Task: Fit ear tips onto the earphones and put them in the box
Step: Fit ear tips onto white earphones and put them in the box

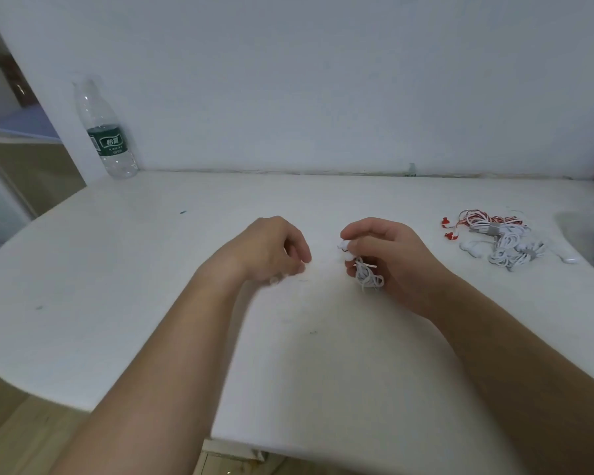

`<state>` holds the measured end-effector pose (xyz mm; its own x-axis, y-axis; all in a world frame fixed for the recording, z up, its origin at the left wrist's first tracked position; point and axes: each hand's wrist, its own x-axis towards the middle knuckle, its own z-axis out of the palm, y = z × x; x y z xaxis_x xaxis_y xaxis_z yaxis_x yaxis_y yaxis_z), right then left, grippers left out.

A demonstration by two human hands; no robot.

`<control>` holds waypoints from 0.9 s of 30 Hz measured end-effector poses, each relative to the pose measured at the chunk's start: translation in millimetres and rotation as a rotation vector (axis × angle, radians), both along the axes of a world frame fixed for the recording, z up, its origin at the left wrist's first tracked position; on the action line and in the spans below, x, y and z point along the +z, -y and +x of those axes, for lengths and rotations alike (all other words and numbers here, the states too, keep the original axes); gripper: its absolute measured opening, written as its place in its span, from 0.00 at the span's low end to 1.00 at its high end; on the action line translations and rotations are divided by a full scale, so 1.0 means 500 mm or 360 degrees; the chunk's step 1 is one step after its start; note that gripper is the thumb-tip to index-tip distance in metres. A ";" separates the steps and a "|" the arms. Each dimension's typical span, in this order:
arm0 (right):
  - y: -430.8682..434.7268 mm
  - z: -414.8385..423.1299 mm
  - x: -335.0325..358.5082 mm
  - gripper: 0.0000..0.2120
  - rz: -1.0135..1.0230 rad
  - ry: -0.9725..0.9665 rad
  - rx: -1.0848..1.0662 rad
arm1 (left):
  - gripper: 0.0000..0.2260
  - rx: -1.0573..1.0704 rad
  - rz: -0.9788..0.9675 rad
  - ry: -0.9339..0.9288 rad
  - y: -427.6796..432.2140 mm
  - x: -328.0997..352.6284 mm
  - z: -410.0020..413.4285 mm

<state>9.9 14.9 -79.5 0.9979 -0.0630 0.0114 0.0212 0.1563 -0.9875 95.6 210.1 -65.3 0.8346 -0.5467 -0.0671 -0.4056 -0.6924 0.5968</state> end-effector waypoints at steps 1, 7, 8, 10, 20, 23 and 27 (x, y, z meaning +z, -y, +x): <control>0.000 0.001 -0.001 0.09 0.0021 -0.0012 -0.0004 | 0.06 0.0018 -0.0063 0.0012 0.000 0.001 0.001; 0.000 0.007 -0.004 0.09 0.0178 -0.0069 -0.0061 | 0.06 0.0239 -0.1001 -0.0009 0.002 0.014 0.006; 0.000 0.007 -0.004 0.09 0.0213 -0.0067 -0.0078 | 0.06 0.0266 -0.1153 -0.0117 0.003 0.014 0.005; 0.000 0.009 -0.005 0.09 0.0272 -0.0041 -0.0098 | 0.05 0.0309 -0.1408 -0.0369 0.008 0.013 0.004; 0.007 0.010 -0.007 0.11 0.0327 0.0091 -0.0164 | 0.06 0.0285 -0.1612 -0.0891 0.059 0.003 -0.028; 0.006 0.011 -0.007 0.10 0.0349 0.0117 -0.0181 | 0.07 0.0257 -0.1563 -0.0912 0.065 0.000 -0.032; 0.007 0.010 -0.007 0.08 0.0228 0.0123 -0.0204 | 0.08 0.0258 -0.1584 -0.0962 0.068 0.000 -0.033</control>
<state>15.1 11.3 -82.8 0.9782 -0.1960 0.0691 0.1245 0.2862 -0.9501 79.2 176.2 -65.2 0.8782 -0.4716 -0.0793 0.1788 0.1701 0.9691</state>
